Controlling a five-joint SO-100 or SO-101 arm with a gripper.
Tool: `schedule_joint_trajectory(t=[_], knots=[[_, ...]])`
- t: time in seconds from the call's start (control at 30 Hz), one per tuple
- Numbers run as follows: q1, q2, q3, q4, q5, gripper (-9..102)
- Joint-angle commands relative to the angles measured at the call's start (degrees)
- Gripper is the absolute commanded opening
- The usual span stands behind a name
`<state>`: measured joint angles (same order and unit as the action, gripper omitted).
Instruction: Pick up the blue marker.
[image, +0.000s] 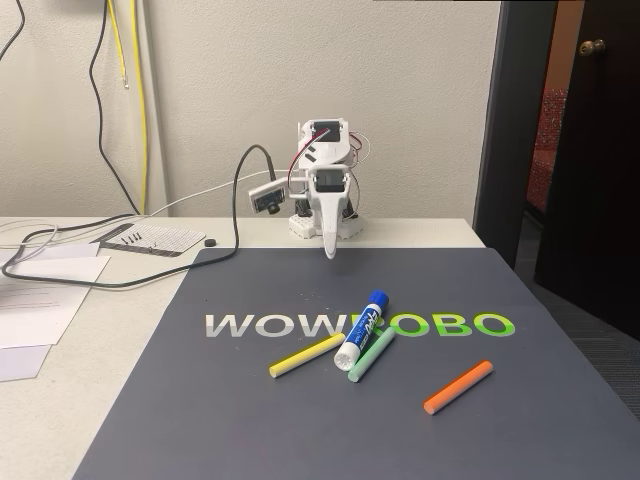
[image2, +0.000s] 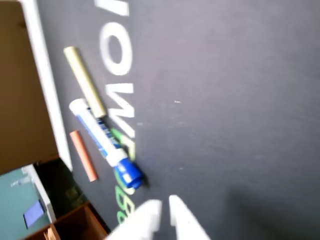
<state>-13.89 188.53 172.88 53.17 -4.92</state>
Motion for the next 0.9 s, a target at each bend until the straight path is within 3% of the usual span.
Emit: schedule_joint_trajectory(t=[0.0,0.1,0.37,0.57,0.73,0.87], knots=[[-1.9,-6.7,-5.6,-10.4,-5.2,15],[-2.6,-29.1,-18.2,-16.4,-16.7,20],[-3.9,-70.3,-59.1,-0.4,-37.6,30],[-5.0,-87.5,-75.4,3.9,-44.0,30],[-5.1,-102.7,-91.6,14.7,-56.2,32],[-4.7,-106.4,-92.7,13.5,-60.6,32]])
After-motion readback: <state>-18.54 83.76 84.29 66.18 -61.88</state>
